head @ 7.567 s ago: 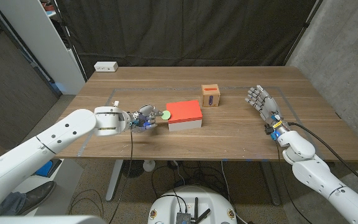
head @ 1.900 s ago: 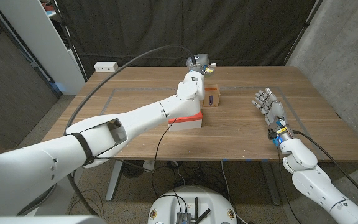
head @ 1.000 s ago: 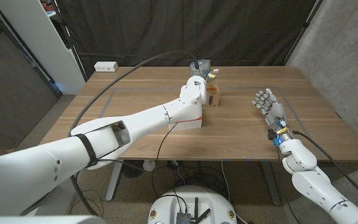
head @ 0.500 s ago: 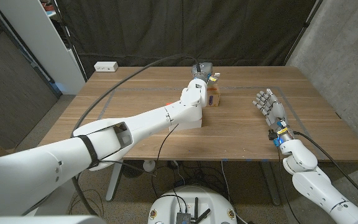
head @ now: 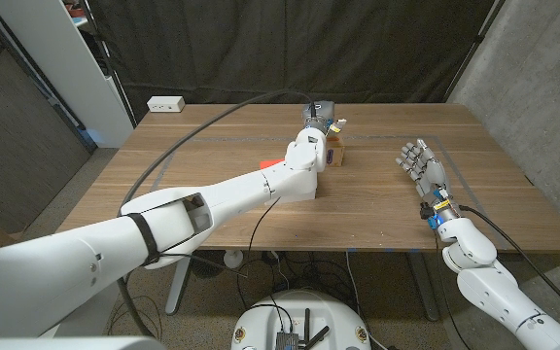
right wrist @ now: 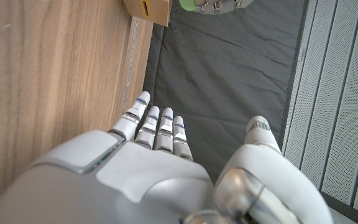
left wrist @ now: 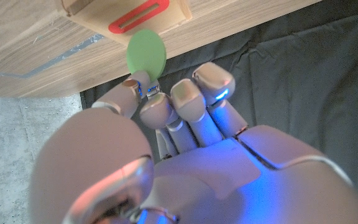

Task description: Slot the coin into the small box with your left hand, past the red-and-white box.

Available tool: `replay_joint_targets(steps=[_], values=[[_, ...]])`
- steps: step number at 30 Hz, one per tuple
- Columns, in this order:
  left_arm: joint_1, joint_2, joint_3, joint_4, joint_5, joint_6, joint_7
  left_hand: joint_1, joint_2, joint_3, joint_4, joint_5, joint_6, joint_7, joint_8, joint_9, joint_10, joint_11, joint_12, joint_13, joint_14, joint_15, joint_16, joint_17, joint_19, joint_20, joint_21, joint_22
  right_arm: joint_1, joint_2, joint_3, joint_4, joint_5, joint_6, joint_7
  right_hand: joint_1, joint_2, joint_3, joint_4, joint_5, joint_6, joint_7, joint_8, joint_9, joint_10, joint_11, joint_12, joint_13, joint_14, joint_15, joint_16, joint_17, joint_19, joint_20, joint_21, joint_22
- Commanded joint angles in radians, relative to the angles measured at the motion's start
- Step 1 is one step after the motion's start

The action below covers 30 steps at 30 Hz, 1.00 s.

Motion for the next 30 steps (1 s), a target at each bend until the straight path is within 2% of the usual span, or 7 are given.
replay_joint_targets(steps=[1, 30], values=[[0.002, -0.024, -0.005, 0.061, -0.005, -0.031, 0.015, 0.005, -0.003, -0.003, -0.005, 0.003, 0.015, -0.006, 0.006, 0.014, -0.003, -0.005, -0.005, -0.002, 0.005, -0.001, 0.001, 0.004, 0.0, -0.045, 0.004, 0.002, 0.007, 0.002, -0.003, 0.005, 0.001, -0.008, -0.003, 0.005, 0.01, 0.004, -0.005, 0.007, 0.002, -0.005, 0.001, 0.004, 0.005, -0.001, -0.001, 0.001, 0.008, -0.003, 0.002, 0.003, 0.008, 0.0, -0.001, 0.001], [-0.002, -0.045, -0.01, 0.117, -0.034, -0.057, 0.017, 0.003, -0.001, -0.005, -0.004, 0.001, 0.014, -0.01, 0.009, 0.019, -0.001, -0.005, -0.007, 0.0, 0.005, -0.001, 0.002, 0.002, -0.001, -0.045, 0.002, 0.002, 0.024, 0.009, -0.012, 0.03, -0.001, -0.003, 0.004, 0.008, 0.011, 0.006, -0.005, 0.007, 0.001, -0.007, 0.001, 0.004, 0.006, -0.001, 0.0, 0.001, 0.008, -0.002, 0.002, 0.001, 0.009, 0.0, -0.001, 0.001]])
